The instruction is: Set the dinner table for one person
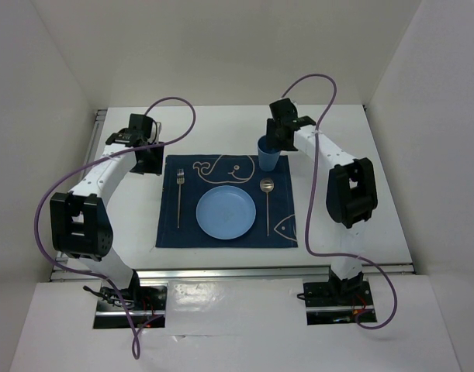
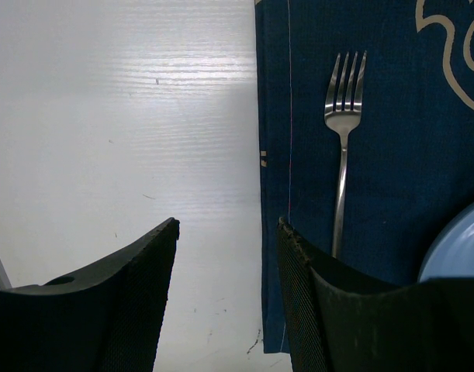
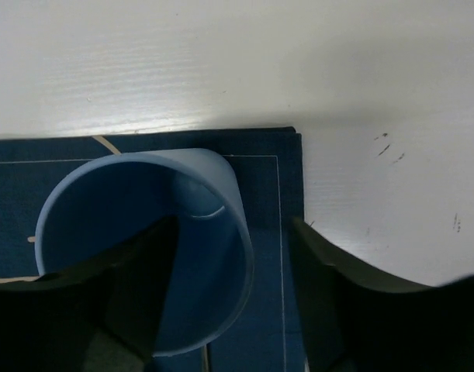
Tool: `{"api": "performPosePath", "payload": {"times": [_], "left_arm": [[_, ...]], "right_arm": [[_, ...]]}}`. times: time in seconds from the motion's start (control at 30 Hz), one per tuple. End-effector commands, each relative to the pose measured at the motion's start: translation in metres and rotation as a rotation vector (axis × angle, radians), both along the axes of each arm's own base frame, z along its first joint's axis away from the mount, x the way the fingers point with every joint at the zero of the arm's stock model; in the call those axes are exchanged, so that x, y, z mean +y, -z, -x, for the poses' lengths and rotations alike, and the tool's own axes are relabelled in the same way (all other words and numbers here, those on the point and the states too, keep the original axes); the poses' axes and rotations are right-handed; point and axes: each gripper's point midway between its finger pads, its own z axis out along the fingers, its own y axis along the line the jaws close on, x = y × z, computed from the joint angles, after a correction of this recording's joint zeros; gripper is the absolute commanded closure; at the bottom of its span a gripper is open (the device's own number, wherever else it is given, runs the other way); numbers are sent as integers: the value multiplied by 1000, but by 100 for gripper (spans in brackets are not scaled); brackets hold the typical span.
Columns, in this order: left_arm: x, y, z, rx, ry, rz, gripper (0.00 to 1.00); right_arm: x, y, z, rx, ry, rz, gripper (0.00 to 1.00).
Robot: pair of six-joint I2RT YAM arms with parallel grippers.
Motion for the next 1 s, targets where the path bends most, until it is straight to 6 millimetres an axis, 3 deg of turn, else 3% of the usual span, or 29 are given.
{"api": "performPosePath", "payload": {"times": [0.0,0.1,0.2,0.23,0.27,0.3,0.33,0.43,0.47,0.5,0.57,0.6,0.63,0.73,0.77,0.97], "left_arm": [[-1,-3,-2,-11,12,7,39],[-1,-3,-2,-11,12,7,39],[-1,-7,-2,-21,12,8,39],[1,-7,-2,-21,7,-1,39],[5,-7,-2,-22,7,-22,39],[7,-11,-2,-32,1,-31,39],[11,-11,-2,-32,-2,-55,39],[19,-12,0,-48,-7,-82,39],[19,-10,0,-48,-7,-82,39],[23,-3,5,-28,-16,-84,36],[20,-1,7,-27,3,-72,35],[21,3,8,-25,11,-77,34],[23,2,8,-25,6,-86,34],[33,1,8,-25,-23,-116,31],[46,-3,8,-29,-60,-139,30],[95,-12,28,2,-197,-155,28]], "right_arm": [[5,-33,-4,-72,-12,-24,29],[7,-62,-10,-137,-24,-36,19],[-4,-106,-14,-225,-4,-28,8],[-5,-117,-12,-240,-3,-33,5],[-15,-135,-4,-263,11,-40,3],[-28,-138,2,-262,55,-28,0],[-38,-153,14,-281,84,-35,0],[-83,-124,55,-145,204,-45,0],[-107,-127,71,-136,244,-94,0],[-121,-91,95,-39,267,-101,0],[-152,-77,120,-1,325,-215,0],[-159,-48,141,78,357,-236,0],[-165,-48,153,73,376,-256,0],[-169,-29,177,91,436,-287,0],[-169,-38,180,42,439,-297,0],[-149,-52,188,-15,345,-370,0]]}}
